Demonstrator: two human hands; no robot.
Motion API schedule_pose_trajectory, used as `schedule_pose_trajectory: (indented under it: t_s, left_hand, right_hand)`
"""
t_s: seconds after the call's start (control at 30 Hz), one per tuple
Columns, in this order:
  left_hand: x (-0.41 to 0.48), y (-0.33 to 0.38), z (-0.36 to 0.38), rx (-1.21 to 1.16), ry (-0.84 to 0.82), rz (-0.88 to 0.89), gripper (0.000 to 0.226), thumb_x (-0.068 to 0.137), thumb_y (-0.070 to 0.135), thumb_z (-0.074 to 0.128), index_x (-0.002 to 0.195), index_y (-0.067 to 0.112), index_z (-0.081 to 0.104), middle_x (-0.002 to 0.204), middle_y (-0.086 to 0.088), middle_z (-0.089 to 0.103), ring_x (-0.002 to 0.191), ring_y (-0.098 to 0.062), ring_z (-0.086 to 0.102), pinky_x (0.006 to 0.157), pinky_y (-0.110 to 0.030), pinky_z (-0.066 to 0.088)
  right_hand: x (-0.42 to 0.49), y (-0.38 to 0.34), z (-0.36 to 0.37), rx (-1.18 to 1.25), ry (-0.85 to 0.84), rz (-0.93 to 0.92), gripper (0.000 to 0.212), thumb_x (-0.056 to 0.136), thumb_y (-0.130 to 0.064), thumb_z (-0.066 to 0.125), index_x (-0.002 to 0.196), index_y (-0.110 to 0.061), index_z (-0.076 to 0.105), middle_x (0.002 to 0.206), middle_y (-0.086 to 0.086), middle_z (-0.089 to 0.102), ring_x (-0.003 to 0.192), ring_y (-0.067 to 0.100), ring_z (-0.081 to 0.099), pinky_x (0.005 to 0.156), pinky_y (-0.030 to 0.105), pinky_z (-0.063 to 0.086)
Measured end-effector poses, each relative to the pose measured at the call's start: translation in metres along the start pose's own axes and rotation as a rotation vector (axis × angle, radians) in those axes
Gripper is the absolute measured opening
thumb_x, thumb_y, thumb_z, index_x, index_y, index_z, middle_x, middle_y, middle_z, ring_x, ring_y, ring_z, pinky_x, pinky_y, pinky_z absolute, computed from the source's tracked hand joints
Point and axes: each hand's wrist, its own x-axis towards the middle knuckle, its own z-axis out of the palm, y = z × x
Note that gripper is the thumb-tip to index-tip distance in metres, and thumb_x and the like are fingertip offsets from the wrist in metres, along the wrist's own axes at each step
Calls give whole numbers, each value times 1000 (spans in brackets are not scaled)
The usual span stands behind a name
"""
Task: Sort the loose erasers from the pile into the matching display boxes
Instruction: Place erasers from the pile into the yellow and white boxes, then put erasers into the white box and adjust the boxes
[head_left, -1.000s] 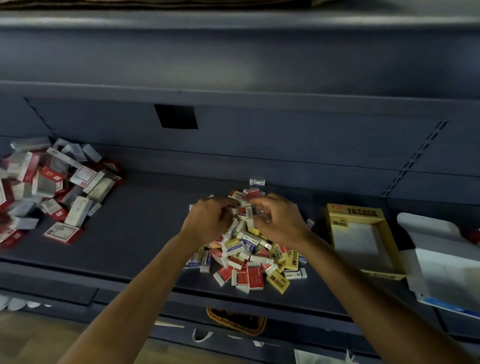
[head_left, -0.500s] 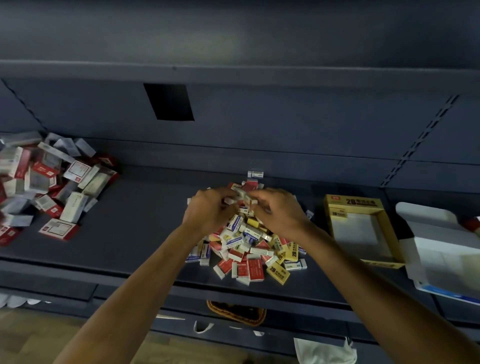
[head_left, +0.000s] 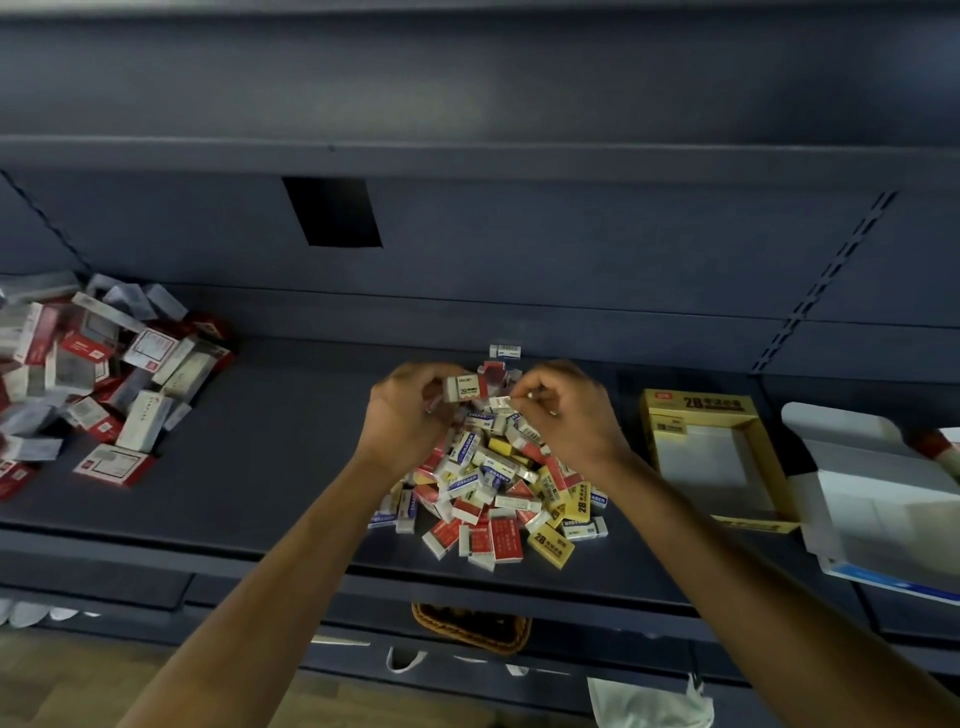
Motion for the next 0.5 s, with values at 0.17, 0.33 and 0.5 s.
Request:
schedule_pose_trajectory:
  t_s: [0.17,0.33,0.5]
  left_hand:
    - [-7,12,0,-95,-27,-40,30,77,6,73,102,22,68,89,22,58,80,3,60,75,-11,48]
    - [-8,23,8,-144,-60,-63,33,78,4,72,107,20,67,95,16,60,87,-2,62,72,-7,48]
    - [-10,37,24,-154,-78,-71,35,80,10,72,109,27,65,107,8,62,91,0,60,71,-6,47]
  right_hand:
    - [-9,1,-4,66,64,60,25,79,-6,70,99,-17,61,107,-2,57,87,2,60,83,17,51]
    - [-20,8,-21,78,66,106,40,78,-15,73,116,-10,62,116,-7,46,86,-8,54,85,0,40]
    - [-30,22,-43,162,93,150,33,79,-12,73,110,-15,63,112,3,60,94,4,63,86,16,50]
